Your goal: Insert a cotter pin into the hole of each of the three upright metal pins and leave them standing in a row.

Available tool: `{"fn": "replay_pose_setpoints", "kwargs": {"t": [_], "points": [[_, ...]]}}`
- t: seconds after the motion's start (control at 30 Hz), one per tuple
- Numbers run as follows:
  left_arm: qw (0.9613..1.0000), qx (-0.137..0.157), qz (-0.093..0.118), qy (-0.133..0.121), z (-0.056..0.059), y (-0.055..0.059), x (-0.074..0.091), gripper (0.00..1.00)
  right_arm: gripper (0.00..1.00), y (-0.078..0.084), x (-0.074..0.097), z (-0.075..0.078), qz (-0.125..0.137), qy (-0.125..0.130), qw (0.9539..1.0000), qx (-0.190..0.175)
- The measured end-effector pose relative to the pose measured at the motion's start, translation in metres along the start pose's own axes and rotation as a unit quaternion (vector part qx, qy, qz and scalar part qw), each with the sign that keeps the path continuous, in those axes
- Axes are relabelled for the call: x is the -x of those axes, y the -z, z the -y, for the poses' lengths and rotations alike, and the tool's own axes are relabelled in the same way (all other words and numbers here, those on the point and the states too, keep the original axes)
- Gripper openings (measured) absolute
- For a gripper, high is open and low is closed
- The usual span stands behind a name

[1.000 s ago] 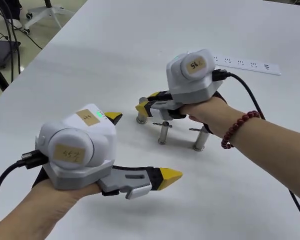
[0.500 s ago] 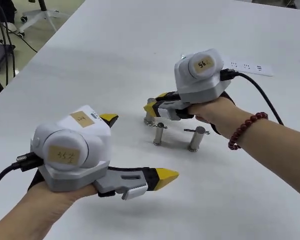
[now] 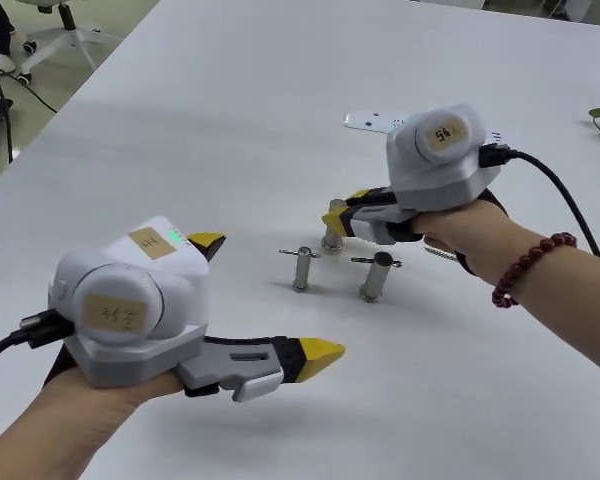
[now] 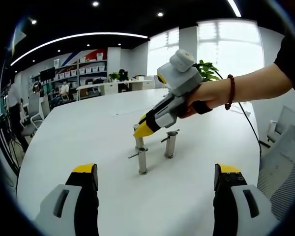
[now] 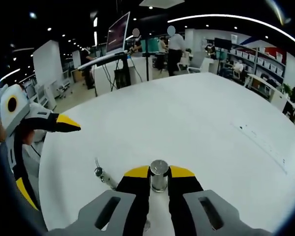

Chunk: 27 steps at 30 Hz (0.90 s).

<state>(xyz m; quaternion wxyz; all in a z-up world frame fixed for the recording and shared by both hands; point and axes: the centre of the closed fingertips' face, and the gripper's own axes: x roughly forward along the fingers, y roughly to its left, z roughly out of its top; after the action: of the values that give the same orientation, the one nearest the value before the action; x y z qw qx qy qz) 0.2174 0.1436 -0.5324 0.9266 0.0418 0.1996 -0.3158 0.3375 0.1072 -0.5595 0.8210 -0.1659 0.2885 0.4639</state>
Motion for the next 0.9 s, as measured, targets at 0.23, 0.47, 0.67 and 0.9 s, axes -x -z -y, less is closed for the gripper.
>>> {"fn": "replay_pose_setpoints", "kwargs": {"t": [0.23, 0.47, 0.67, 0.9], "points": [[1.0000, 0.000, -0.002, -0.001, -0.001, 0.001, 0.000, 0.97, 0.08, 0.011, 0.019, 0.010, -0.001, 0.019, 0.9998, -0.007], [1.0000, -0.002, -0.001, 0.000, 0.000, 0.001, 0.000, 0.97, 0.08, 0.021, 0.035, 0.017, -0.003, 0.035, 0.9993, -0.013], [1.0000, -0.001, -0.001, 0.000, 0.000, 0.001, 0.000, 0.97, 0.08, 0.031, 0.046, 0.027, -0.007, 0.045, 0.9987, -0.020], [1.0000, -0.001, 0.000, -0.001, 0.001, 0.000, 0.001, 0.97, 0.08, 0.040, 0.056, 0.028, -0.009, 0.054, 0.9981, -0.028]]}}
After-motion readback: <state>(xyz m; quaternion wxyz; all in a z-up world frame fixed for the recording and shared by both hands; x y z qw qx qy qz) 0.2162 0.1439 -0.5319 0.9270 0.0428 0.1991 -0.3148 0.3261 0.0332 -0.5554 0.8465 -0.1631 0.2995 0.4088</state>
